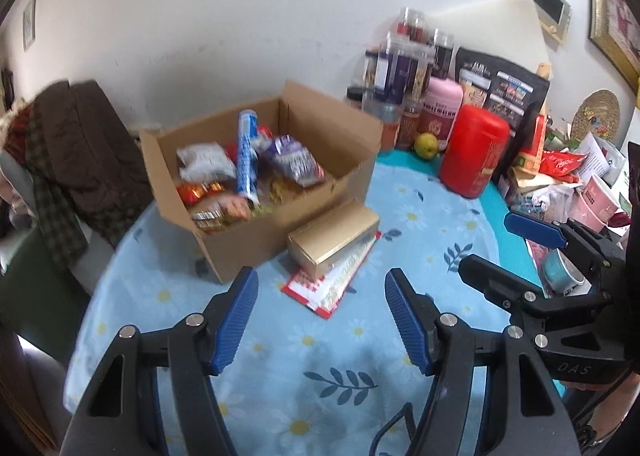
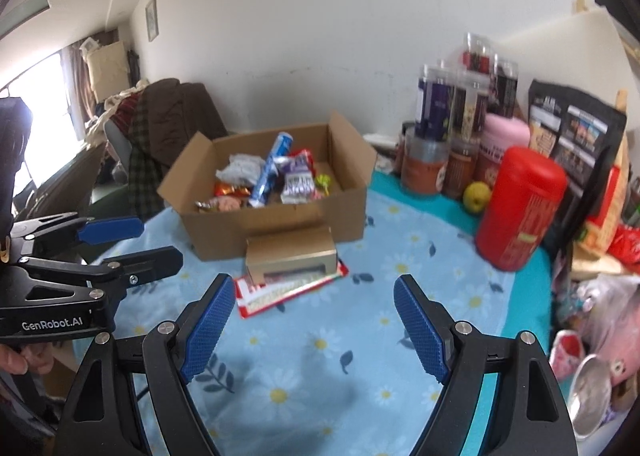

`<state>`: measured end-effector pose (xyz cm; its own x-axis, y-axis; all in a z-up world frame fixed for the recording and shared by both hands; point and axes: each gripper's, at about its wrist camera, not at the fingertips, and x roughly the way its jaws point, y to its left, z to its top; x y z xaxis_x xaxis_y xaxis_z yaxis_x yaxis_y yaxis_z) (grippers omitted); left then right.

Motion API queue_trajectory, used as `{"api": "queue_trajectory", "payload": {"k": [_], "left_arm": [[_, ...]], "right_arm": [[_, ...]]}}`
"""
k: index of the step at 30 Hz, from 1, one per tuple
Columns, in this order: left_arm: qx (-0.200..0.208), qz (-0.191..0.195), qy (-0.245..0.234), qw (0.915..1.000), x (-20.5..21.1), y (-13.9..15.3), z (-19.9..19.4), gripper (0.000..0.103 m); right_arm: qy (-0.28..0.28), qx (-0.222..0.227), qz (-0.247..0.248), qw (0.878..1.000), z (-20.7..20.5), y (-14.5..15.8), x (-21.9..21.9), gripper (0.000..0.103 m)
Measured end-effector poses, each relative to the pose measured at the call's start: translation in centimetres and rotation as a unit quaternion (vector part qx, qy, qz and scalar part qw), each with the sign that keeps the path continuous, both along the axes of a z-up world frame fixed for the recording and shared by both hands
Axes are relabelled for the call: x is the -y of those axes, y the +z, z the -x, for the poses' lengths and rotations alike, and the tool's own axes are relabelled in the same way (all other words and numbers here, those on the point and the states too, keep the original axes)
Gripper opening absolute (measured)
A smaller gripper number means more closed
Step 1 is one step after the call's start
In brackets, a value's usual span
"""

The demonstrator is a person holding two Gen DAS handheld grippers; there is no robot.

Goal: Organize snacks
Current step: 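Withdraw both grippers from the box toward the small gold box, then grasp the small gold box with the left gripper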

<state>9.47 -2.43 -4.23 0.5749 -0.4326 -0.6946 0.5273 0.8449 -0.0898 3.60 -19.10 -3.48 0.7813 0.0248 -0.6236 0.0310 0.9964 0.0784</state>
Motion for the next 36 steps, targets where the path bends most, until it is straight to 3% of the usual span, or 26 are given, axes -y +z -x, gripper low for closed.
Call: {"api": "queue_trajectory", "payload": {"k": [6,20,36], "left_arm": [[-0.045,0.013,0.006,0.9989,0.7,-3.3,-2.3,0.066],[-0.072,0.005,-0.026,0.9971,4.3,-7.5,-8.3,0.066],[-0.086,0.033,-0.104,0.9903,8.3,-7.1,-6.2,0.065]], "right_arm": [[0.001,-0.021,-0.007,1.000,-1.1,-2.5,0.7,0.082],[0.001,-0.061,-0.018,0.998,-4.6,-5.6,3.0,0.082],[-0.048,-0.070,-0.042,0.995,-4.1,-6.4,6.9,0.082]]}}
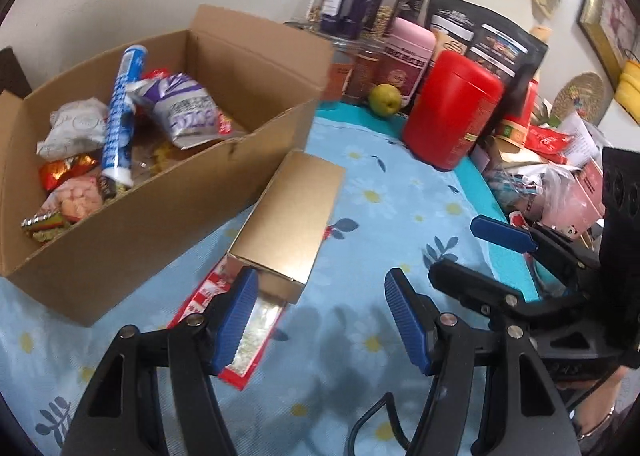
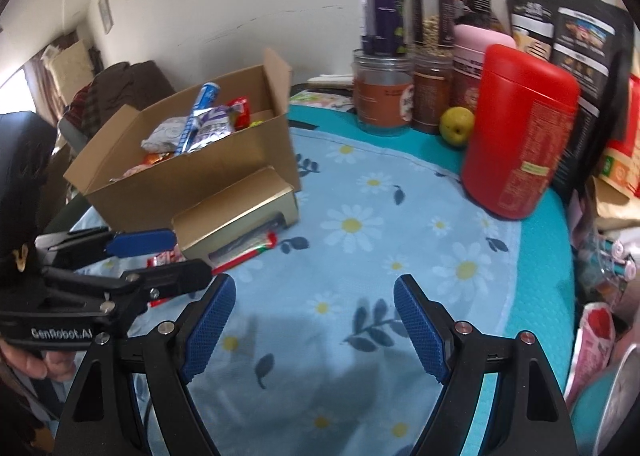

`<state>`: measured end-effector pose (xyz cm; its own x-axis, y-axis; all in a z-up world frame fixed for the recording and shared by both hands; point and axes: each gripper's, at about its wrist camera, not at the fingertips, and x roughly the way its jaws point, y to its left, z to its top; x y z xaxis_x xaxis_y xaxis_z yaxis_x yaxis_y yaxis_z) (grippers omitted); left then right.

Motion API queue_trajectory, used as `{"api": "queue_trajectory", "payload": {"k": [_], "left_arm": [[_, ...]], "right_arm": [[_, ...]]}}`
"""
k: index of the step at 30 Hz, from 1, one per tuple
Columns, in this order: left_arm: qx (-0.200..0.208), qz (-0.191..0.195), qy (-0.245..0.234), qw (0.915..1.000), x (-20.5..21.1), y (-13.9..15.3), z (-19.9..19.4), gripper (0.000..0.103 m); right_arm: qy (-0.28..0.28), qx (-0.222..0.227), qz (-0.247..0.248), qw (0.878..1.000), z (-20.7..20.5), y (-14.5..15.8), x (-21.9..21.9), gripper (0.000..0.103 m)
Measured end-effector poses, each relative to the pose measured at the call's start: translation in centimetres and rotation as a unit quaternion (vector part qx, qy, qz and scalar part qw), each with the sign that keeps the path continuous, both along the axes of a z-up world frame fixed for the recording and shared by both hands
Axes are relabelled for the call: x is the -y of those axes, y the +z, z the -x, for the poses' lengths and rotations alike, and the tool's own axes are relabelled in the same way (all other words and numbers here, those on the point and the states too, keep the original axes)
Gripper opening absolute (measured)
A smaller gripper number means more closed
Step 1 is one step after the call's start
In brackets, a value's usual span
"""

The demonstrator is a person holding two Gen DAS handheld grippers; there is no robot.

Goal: Organize snacks
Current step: 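Grasp the small gold box with the left gripper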

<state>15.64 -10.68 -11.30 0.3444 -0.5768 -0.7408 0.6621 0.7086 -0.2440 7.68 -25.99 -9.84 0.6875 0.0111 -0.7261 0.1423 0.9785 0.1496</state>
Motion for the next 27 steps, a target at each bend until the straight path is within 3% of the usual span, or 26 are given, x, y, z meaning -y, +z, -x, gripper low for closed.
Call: {"api": "queue_trajectory", "payload": {"k": [6,16,20,27], "left_arm": [[0.045,-0.012,0.045,0.9979,-0.3,0.7,-0.4,0.065],[0.027,-0.040,0.038,0.9981,1.5,-1.6,-2.4,0.065],[0.034,-0.037,0.037,0.9981,1.8,-1.6,-2.2,0.049],[0.018,-0.036,-0.002,0.9992,2.6,-1.6,0.5,0.045]], "right_arm": [[-0.018,0.004,-0.003,1.000,0.7,0.1,1.1,0.082],[-0.021,-0.003,-0.018,1.000,0.7,-0.8,1.8,0.083],[-0.032,-0.007,-0.028,0.999,0.9,-1.1,2.4,0.083],[-0.039,-0.008,-0.030,0.999,1.2,-0.9,2.6,0.083]]}}
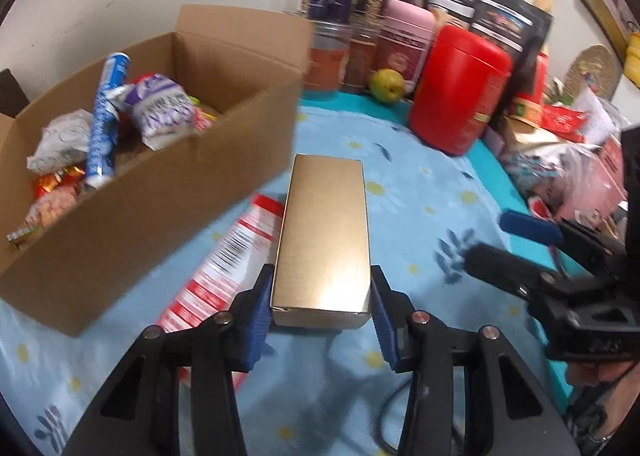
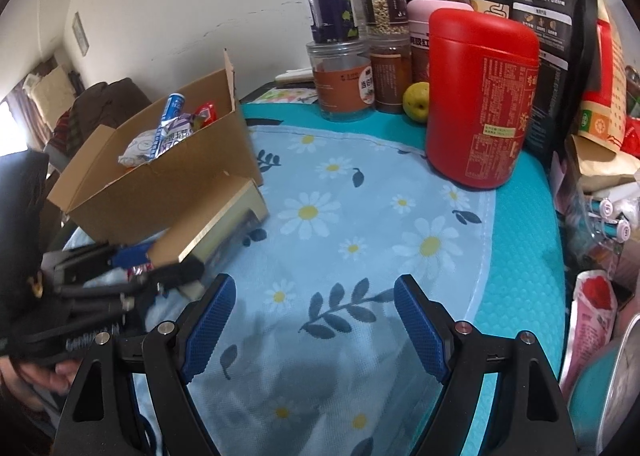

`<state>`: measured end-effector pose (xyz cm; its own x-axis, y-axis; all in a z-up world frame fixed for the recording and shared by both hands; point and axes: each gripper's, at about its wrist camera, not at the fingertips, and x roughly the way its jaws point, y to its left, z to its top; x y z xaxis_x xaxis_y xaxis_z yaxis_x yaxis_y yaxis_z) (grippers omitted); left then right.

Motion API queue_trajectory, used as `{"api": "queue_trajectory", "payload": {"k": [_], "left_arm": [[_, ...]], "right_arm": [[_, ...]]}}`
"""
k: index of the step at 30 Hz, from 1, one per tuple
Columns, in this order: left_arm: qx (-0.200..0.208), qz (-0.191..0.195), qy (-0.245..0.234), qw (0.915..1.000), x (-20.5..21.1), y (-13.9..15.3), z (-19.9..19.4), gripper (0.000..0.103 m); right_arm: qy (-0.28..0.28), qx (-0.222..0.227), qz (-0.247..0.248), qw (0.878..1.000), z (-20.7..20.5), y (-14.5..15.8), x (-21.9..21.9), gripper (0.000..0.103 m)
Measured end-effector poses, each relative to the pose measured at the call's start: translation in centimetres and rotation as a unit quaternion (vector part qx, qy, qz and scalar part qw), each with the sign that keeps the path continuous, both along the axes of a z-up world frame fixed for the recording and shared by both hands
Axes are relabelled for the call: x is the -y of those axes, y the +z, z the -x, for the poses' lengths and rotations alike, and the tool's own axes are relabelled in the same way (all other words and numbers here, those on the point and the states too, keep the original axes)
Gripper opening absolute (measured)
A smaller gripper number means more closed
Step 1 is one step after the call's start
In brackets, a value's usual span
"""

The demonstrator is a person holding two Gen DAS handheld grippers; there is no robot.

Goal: Organize snacks
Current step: 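Grasp the small gold box with the left gripper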

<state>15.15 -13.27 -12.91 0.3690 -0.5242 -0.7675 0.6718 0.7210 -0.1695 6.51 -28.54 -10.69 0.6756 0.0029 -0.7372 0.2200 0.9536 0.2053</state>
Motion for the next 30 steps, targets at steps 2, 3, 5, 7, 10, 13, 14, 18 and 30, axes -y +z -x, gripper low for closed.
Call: {"api": "queue_trajectory", "payload": {"k": [2,3,5,7,10,13,14,18,30], "left_arm": [[-0.009,0.002,-0.009,0.9999,0.1,-0.1,0.9,0.045],[-0.016,0.003,-0.009,0.9998,0.1,-0.1,1.3,0.045],[-0.032,0.009,-0.011,0.9994,0.0,-0.3,2.1,0.045],[-0.041,0.011,-0.016,0.9990,0.0,-0.5,3.1,0.045],[-0.030,0.001,-0.015,0.9994,-0.2,-0.5,4.2,0.046],[-0.031,-0.020,-0.002,0.9993,-0.7,-0.3,4.1,0.046],[-0.035,-0.025,0.003,0.9991,-1.1,-0.2,4.0,0.046],[-0.045,-0.029,0.022,0.9983,-3.0,0.4,3.6,0.046],[-0.076,-0.020,0.015,0.9968,-3.9,-1.5,2.6,0.048]], "right_arm": [[0.000,0.001,0.002,1.000,0.1,0.2,-0.1,0.082],[0.001,0.001,0.003,1.000,0.1,0.3,-0.2,0.082],[0.001,0.002,0.005,1.000,0.2,0.6,-0.2,0.082],[0.001,0.002,0.007,1.000,0.2,0.7,-0.3,0.082],[0.001,0.000,0.009,1.000,0.3,0.8,-0.4,0.082],[0.003,-0.003,0.006,1.000,0.4,0.8,-0.7,0.082],[0.004,-0.004,0.004,1.000,0.3,0.9,-0.8,0.082],[0.013,-0.008,-0.005,1.000,-0.1,0.9,-1.5,0.083],[0.050,-0.020,-0.005,0.999,-1.6,0.6,-4.3,0.082]]}}
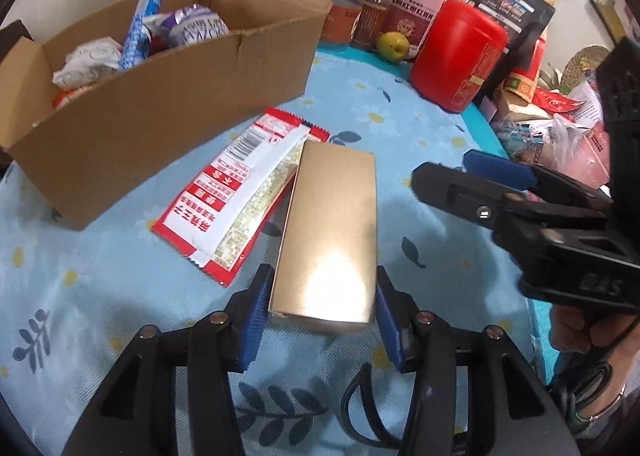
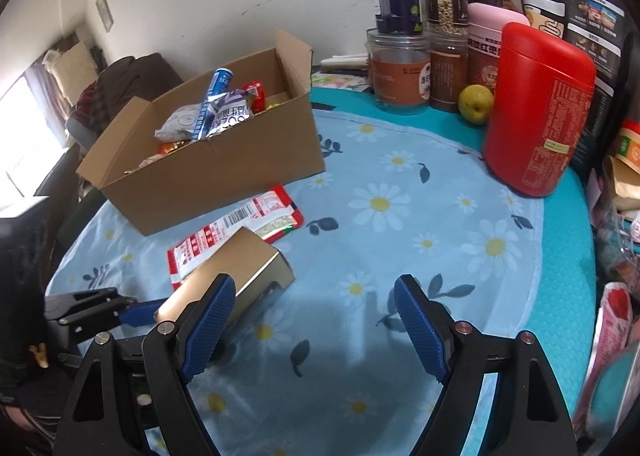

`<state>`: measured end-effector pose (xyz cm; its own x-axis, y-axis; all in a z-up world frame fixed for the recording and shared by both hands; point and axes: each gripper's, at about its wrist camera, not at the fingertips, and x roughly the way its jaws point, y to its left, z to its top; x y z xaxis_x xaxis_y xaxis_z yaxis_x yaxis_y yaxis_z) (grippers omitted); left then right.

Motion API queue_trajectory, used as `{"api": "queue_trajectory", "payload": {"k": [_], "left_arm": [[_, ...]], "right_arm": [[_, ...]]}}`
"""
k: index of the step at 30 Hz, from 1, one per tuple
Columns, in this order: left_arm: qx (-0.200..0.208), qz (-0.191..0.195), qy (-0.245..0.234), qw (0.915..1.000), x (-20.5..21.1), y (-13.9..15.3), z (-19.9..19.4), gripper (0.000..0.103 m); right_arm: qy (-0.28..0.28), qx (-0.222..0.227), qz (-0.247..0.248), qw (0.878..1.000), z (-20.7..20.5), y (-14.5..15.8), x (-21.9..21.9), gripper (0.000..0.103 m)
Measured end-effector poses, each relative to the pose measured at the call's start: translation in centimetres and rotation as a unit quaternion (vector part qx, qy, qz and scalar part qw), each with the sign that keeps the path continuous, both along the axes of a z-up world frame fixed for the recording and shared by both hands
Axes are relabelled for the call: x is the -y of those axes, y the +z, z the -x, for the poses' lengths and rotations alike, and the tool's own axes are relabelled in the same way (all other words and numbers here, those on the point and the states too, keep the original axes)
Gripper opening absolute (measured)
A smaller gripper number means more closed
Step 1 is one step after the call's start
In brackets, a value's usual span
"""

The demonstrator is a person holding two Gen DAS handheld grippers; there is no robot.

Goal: Organize snacks
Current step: 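Grasp the small gold box with the left gripper, then lift the gold box with the left gripper while the right approaches the red-white packet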

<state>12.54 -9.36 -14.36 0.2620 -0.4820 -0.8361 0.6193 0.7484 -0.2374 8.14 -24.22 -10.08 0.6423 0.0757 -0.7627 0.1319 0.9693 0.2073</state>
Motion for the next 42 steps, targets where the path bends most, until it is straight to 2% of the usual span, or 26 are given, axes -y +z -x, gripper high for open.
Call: {"api": "queue_trajectory", "payload": {"k": [7,11,15,19,25,30,34,42], "left_arm": [[0.039,-0.021,-0.007,0.9990,1.7,-0.5,-0.5,0.048],[0.027,0.020,-0.001,0.9994,1.0,-0.3,-0.9,0.045],[0.038,0.037,0.018,0.9985,-1.1,1.3,-0.5,0.043],[0.038,0.044,0.051,0.9970,-4.2,2.4,-0.4,0.043],[0.050,0.050,0.116,0.9907,-9.0,3.5,-0.7,0.043],[0.065,0.046,0.165,0.9832,-11.8,3.4,-1.7,0.043],[0.058,0.055,0.172,0.9818,-12.2,2.9,-2.0,0.043],[0.043,0.054,0.165,0.9838,-11.4,1.7,-2.2,0.043]], "right_arm": [[-0.017,-0.011,0.000,1.000,0.2,-0.5,0.9,0.082],[-0.022,-0.014,0.001,1.000,0.1,-0.6,1.3,0.082],[-0.019,-0.015,0.005,1.000,-0.2,-0.5,1.2,0.082],[0.001,-0.020,0.011,1.000,-1.2,-0.7,-0.1,0.082],[0.064,-0.022,0.007,0.998,-3.9,-1.1,-3.6,0.082],[0.092,-0.022,0.040,0.995,-6.9,-1.8,-5.6,0.082],[0.097,-0.028,0.051,0.994,-8.9,-2.6,-5.6,0.082],[0.116,-0.048,0.034,0.991,-11.3,-4.1,-5.1,0.081]]}}
